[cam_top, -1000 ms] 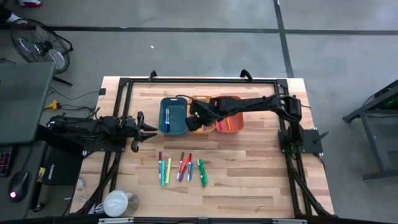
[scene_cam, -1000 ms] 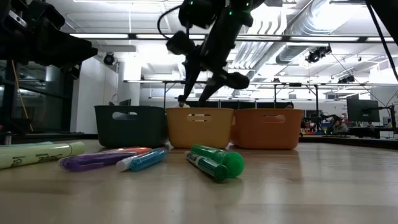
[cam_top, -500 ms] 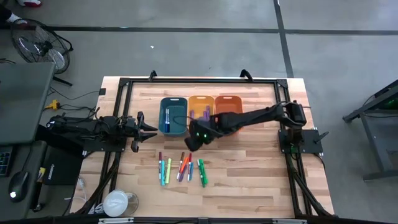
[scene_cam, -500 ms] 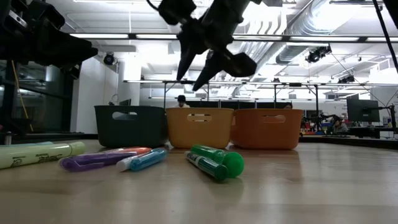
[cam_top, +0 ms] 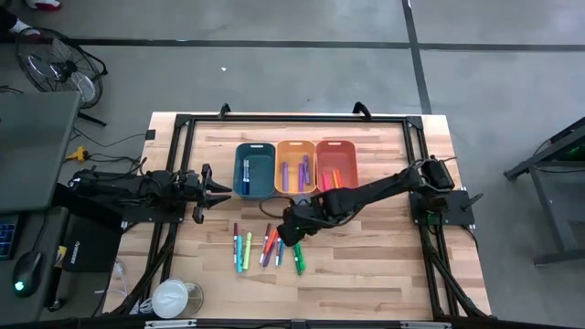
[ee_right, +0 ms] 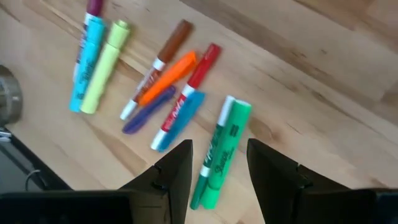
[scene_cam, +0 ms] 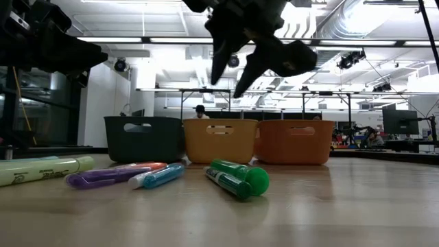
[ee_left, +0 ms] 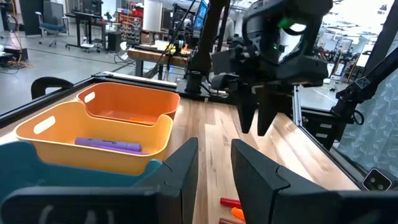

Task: Pick & Place Markers
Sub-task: Put the green highlighter pen into the yellow bin

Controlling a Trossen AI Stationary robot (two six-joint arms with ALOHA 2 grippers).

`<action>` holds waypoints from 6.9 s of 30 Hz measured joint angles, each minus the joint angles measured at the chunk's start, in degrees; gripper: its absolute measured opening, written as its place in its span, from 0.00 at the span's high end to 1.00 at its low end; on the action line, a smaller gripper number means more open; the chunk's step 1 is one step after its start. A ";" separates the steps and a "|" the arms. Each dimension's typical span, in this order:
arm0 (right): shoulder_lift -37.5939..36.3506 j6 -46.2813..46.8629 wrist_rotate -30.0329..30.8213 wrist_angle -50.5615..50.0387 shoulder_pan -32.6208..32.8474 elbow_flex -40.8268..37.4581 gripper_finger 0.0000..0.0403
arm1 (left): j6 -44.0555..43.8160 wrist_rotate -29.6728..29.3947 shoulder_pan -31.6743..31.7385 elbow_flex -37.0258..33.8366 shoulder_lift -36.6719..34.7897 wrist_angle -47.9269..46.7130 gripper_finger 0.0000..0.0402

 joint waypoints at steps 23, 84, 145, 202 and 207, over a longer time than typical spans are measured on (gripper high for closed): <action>8.99 3.22 -1.48 1.58 2.59 1.49 0.66 | 0.00 0.00 0.00 0.01 0.01 -0.09 0.77; 20.10 -4.47 -0.61 -11.85 3.22 15.98 0.66 | 0.00 0.00 -0.02 0.02 0.01 -0.19 0.77; 19.16 -3.34 -2.78 -6.11 4.16 6.82 0.73 | 0.00 0.00 -0.01 0.02 0.02 -0.20 0.77; 2.81 -5.37 8.34 -11.14 -1.24 6.49 0.87 | 0.00 0.09 0.00 0.02 0.02 -0.31 0.77; 0.47 -7.97 9.93 -9.77 -4.80 6.49 0.87 | 0.00 0.09 -0.01 0.02 0.01 -0.31 0.77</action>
